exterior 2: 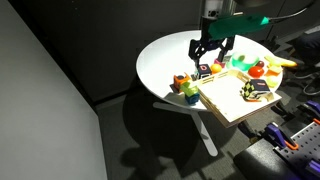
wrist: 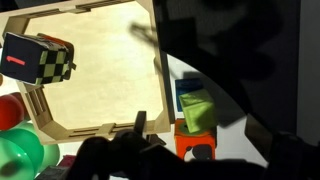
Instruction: Put the yellow block in the crate
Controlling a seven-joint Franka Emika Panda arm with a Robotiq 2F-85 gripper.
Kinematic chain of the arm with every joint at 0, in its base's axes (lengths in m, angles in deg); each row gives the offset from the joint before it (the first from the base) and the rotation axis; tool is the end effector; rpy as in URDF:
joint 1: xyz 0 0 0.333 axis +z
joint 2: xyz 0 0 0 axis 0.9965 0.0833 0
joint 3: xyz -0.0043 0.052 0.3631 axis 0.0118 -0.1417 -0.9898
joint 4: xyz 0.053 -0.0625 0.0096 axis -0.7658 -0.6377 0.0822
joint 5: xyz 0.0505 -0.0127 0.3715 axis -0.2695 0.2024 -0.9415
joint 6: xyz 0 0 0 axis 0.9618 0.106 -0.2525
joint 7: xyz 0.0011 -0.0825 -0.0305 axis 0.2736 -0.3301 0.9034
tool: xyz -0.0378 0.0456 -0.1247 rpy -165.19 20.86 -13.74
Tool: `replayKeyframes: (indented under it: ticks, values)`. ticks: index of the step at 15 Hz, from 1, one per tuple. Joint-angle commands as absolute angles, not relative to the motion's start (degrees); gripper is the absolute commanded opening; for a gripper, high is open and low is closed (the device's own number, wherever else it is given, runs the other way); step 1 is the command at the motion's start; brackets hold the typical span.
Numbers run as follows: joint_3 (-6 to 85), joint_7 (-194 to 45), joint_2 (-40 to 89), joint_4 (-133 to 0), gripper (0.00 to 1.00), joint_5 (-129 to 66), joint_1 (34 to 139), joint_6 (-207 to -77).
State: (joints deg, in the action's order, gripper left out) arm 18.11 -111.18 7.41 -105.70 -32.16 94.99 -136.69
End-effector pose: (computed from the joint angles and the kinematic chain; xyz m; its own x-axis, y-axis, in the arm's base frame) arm 0.4398 0.2215 0.3835 0.9750 -0.2224 -0.0011 -0.2221 -0.9739 0.0461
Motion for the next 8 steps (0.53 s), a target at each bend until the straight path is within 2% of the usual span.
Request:
replayKeyframes:
  ticks: [1,8]
  values:
    - [19.77,-110.71,8.58,-106.46,1.00,-31.02,96.14,-140.89]
    - [20.71,-101.93,12.97,-108.32,1.00,-33.33,97.03,-155.72]
